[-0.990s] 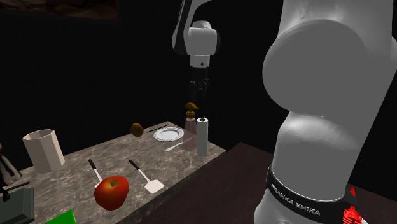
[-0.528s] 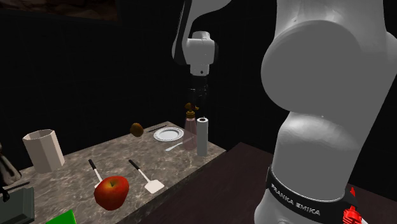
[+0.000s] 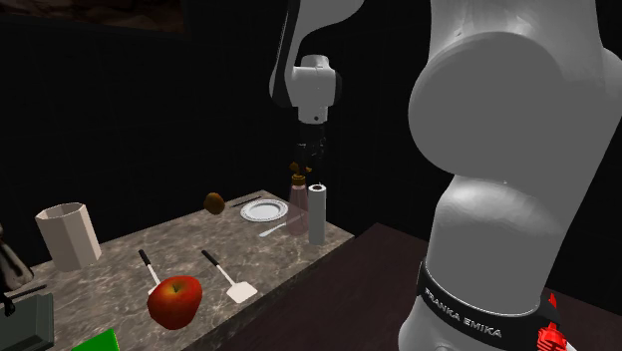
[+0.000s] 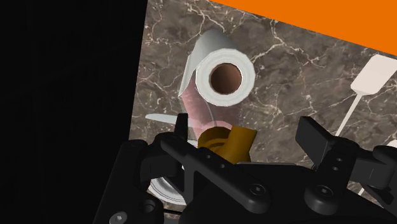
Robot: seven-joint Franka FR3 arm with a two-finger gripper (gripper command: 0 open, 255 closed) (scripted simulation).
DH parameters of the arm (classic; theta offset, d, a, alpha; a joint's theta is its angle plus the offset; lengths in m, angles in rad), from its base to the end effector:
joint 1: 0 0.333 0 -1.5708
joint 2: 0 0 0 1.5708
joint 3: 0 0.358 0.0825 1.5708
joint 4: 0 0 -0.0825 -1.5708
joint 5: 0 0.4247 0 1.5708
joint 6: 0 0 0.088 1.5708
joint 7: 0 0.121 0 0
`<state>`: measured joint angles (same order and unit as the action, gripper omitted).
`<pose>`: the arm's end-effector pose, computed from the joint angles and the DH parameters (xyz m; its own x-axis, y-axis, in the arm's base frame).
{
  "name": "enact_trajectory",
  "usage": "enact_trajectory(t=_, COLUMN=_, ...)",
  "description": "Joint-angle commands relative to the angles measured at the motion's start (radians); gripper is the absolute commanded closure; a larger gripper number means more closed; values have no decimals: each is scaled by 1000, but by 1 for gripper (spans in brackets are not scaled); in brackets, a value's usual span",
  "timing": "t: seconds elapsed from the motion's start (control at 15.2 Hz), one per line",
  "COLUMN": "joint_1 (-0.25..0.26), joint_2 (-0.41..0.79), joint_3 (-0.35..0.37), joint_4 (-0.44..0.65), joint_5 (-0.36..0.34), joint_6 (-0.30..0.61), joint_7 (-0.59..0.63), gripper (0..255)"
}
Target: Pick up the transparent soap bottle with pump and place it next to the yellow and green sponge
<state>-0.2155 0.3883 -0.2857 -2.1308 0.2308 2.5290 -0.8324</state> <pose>0.5417 -0.2963 0.2255 0.9853 0.1650 0.0442 0.1651 -0.9863 0.0019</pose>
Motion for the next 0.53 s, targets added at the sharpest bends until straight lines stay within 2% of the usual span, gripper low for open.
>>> enact_trajectory(t=0.0, joint_1=0, joint_2=0, joint_3=0, joint_4=0, joint_5=0, joint_6=0, joint_7=0, gripper=0)
enact_trajectory(t=0.07, joint_1=0, joint_2=0, joint_3=0, joint_4=0, joint_5=0, joint_6=0, joint_7=0, gripper=255)
enact_trajectory(t=0.46, joint_1=0, joint_2=0, joint_3=0, joint_4=0, joint_5=0, joint_6=0, joint_7=0, gripper=255)
